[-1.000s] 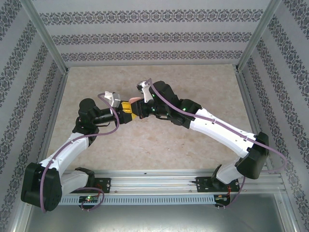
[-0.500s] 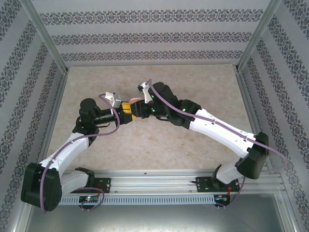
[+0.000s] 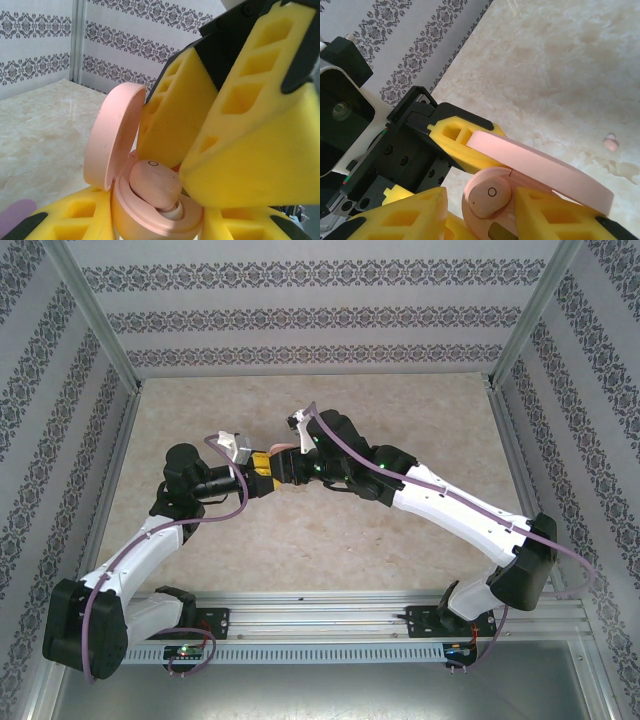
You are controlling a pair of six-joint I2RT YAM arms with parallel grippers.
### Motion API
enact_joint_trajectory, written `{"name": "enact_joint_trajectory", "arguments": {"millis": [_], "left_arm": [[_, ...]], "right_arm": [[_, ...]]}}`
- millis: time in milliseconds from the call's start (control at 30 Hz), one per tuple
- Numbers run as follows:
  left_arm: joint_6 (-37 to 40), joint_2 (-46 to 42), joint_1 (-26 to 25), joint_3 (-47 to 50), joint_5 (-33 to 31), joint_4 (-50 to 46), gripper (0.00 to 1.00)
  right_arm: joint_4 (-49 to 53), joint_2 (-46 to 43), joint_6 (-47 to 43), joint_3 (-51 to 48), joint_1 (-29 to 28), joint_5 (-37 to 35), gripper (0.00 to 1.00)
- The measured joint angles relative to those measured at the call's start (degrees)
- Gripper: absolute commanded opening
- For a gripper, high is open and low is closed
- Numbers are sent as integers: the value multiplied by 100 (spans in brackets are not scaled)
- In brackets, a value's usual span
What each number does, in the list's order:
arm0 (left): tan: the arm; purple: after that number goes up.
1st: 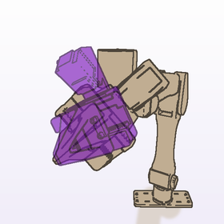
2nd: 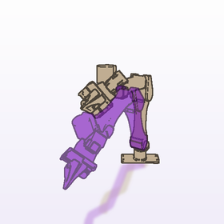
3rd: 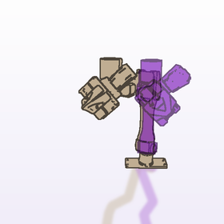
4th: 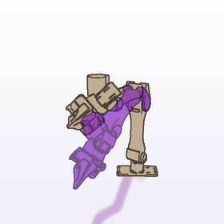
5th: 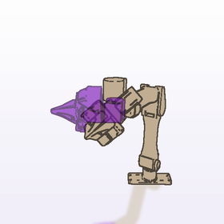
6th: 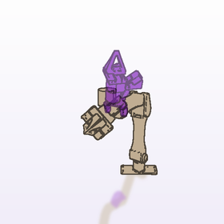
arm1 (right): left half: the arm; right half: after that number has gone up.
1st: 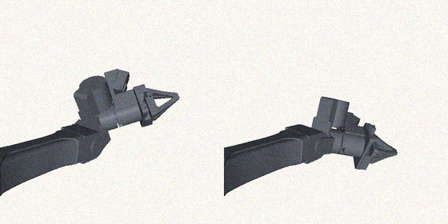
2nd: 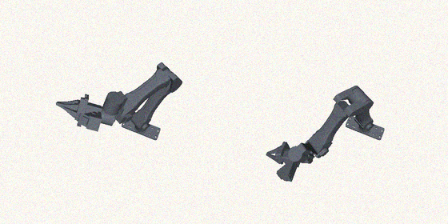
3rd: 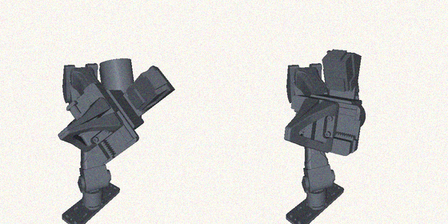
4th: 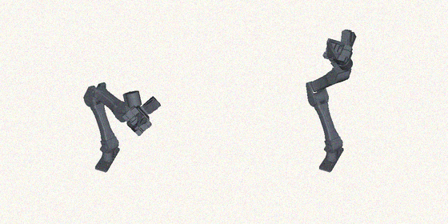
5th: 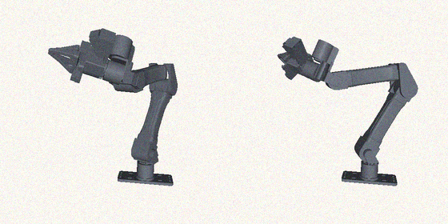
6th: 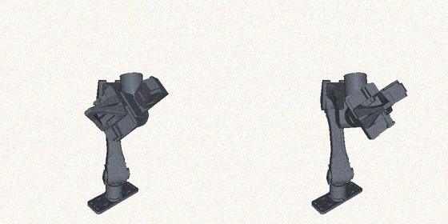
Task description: Insert the wireless bluetooth earbuds into the charging case
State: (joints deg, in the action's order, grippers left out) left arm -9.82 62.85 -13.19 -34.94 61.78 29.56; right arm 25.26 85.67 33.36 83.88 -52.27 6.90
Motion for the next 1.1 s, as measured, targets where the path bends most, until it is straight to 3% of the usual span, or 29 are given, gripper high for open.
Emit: {"name": "enact_joint_trajectory", "arguments": {"millis": [400, 667, 1100], "left_arm": [[225, -170, 2, 0, -31, -142, 33], [501, -269, 2, 0, -131, -348, 33], [793, -313, 7, 0, -284, -669, 33]], "right_arm": [[459, 4, 282, 317, 4, -61, 41], [774, 160, 461, 570, 42, -63, 29], [1130, 509, 573, 914, 44, 4, 23]]}}
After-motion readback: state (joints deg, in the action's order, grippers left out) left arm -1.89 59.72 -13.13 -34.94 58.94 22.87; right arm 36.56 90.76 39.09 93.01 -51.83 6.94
